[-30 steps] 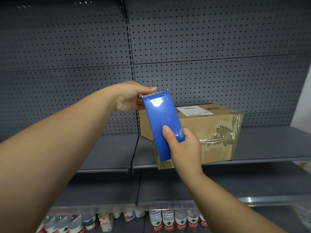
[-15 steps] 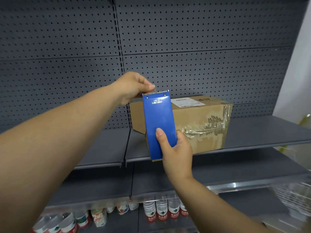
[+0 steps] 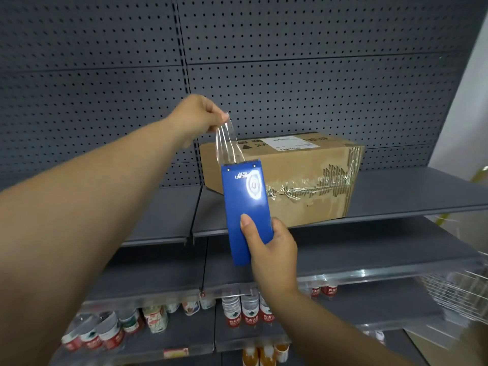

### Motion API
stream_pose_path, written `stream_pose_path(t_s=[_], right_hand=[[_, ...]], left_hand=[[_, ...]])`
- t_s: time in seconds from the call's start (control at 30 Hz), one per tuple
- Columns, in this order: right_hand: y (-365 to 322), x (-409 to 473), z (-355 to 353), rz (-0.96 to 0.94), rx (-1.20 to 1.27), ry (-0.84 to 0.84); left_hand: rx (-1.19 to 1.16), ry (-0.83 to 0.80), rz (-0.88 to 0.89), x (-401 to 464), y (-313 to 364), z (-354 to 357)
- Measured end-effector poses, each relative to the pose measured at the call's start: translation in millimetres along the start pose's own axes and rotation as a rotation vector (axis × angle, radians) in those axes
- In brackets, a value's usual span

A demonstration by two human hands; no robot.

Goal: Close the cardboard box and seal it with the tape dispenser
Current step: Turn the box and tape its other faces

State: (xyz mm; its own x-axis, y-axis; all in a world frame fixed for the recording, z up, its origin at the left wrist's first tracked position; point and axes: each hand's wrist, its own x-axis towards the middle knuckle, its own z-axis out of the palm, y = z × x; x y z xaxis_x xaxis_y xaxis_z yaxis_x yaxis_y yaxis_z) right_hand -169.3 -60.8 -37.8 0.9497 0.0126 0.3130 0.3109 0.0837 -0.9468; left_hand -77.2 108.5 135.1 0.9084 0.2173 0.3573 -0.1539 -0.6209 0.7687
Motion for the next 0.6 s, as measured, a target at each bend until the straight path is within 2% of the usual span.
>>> stream_pose_path(t_s=[0.1, 0.27, 0.6], right_hand=[[5.9, -5.3, -2.8, 0.041, 0.007, -0.043], [8.6, -4.5, -3.1, 0.077, -0.011, -0.07], [15.6, -0.5, -2.5, 0.103, -0.041, -0.079]], left_hand=[[0.029, -0.071, -0.035, -3.9, -0.3, 6.3], [0.247, -0.092, 0.008, -4.0, -6.5, 17.4], [0.357, -0.093, 0.018, 2.7, -20.0, 34.3]])
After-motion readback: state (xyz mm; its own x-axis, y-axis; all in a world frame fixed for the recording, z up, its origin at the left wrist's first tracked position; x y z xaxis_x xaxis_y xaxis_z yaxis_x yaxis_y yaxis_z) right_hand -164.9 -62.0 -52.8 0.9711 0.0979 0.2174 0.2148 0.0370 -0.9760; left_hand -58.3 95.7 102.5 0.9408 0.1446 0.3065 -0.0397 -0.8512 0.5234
